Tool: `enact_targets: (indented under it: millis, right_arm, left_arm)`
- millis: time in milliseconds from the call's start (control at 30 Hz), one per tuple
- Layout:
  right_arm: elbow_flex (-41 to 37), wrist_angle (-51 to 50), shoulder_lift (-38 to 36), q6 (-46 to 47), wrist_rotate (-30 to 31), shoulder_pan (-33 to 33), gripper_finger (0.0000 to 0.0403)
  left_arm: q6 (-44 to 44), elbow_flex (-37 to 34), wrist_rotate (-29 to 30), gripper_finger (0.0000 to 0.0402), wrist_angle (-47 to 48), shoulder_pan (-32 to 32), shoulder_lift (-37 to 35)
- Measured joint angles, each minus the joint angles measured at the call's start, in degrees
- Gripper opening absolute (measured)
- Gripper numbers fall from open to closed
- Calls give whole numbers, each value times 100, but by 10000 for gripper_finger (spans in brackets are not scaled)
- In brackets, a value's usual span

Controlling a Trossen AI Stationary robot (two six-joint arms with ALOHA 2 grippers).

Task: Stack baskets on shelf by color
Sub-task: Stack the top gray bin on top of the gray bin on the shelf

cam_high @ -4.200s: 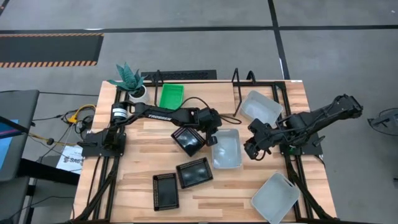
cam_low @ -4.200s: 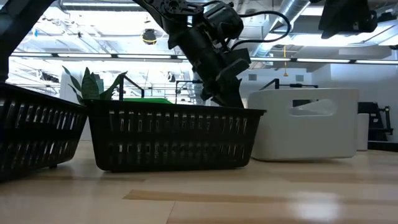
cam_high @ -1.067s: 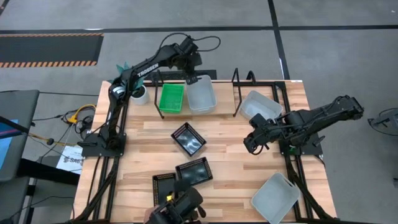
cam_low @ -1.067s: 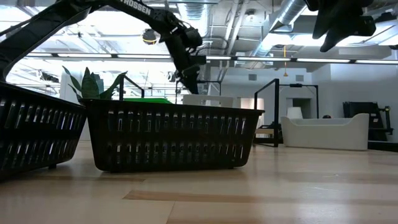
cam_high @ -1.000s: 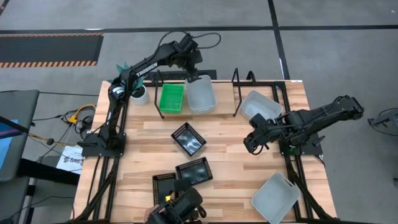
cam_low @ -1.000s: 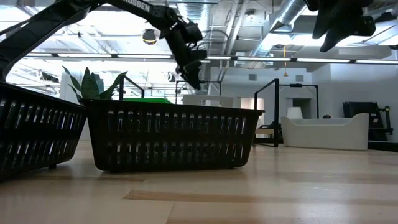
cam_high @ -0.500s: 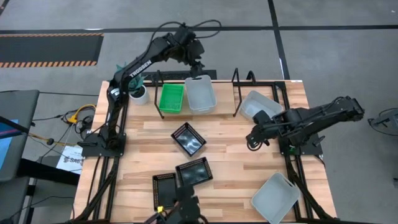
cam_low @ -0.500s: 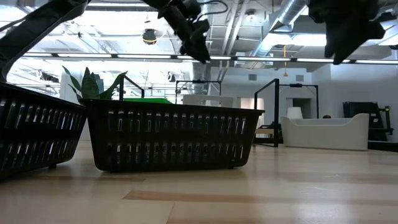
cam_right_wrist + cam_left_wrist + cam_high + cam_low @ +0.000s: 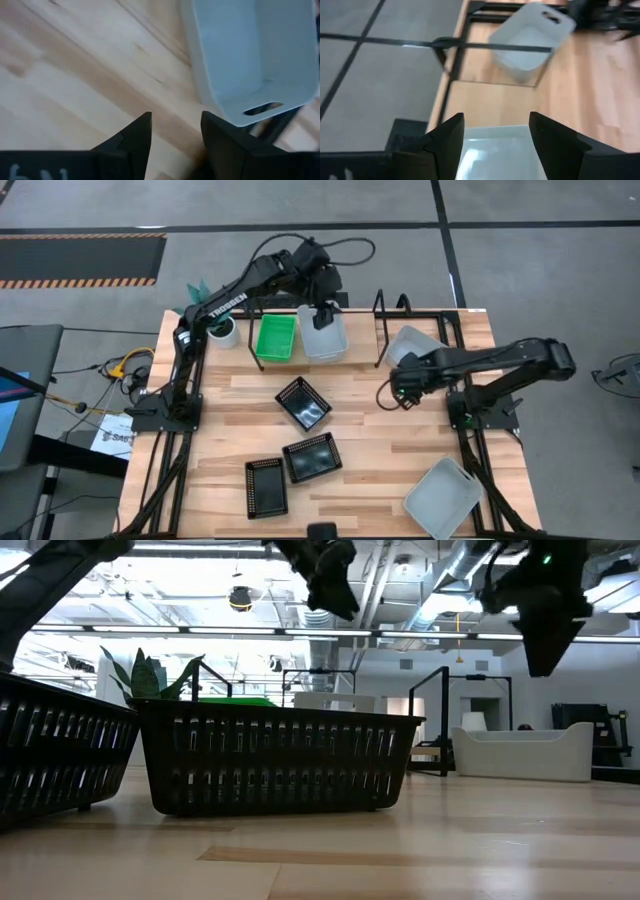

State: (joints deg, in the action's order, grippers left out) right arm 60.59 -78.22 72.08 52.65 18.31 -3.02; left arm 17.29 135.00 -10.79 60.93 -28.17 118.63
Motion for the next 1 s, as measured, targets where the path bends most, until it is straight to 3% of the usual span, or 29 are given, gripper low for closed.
enact_targets:
  millis: [467,1000]
  right_arm:
    - [-1,-233,962,-2400,-57,1297,194]
    - [-3,-198,-86,-2618,-192,1667,195]
  left_arm:
    - [-399,0,-358,213,240,540,-367]
    - [-1090,0,-443,212,131,880,-1152]
